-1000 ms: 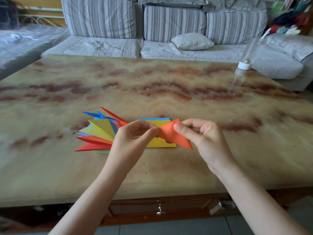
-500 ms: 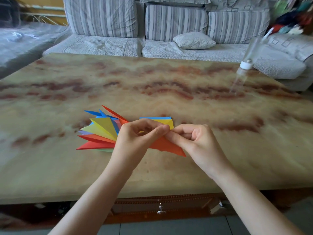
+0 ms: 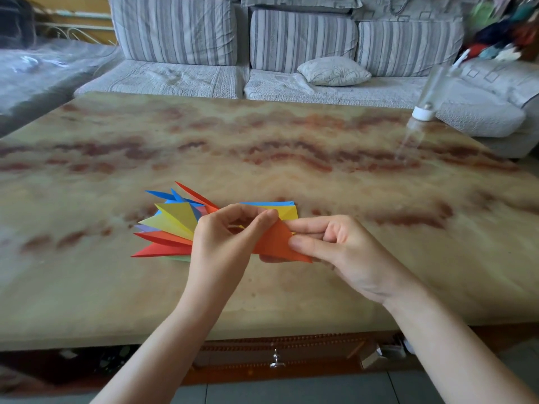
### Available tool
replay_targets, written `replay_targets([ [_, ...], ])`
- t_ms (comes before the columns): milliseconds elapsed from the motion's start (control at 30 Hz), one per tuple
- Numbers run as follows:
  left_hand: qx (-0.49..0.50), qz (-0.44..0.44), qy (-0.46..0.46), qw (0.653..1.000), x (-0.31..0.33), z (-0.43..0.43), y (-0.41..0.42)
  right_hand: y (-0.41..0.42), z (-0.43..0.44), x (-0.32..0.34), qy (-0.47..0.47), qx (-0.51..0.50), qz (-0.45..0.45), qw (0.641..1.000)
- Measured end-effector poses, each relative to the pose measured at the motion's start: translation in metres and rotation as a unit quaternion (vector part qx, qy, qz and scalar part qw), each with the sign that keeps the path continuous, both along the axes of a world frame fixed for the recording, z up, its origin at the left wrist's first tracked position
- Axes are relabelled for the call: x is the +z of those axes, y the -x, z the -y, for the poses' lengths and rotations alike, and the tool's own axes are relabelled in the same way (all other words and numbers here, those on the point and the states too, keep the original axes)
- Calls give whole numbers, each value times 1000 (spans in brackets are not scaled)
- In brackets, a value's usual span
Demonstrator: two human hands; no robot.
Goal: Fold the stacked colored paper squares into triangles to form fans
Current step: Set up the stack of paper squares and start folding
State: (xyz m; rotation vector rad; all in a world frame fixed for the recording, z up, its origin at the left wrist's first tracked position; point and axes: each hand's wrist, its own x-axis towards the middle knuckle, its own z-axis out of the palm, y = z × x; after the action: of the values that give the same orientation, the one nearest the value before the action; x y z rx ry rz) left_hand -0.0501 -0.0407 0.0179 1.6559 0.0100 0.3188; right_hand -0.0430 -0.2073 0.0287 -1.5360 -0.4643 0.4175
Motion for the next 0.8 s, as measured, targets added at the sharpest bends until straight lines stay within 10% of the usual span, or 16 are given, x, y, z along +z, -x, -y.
replay_targets([
  [800,-12,-15,21,1000,3,-6,-2,-6,11,-2,-18,114,-33,993],
])
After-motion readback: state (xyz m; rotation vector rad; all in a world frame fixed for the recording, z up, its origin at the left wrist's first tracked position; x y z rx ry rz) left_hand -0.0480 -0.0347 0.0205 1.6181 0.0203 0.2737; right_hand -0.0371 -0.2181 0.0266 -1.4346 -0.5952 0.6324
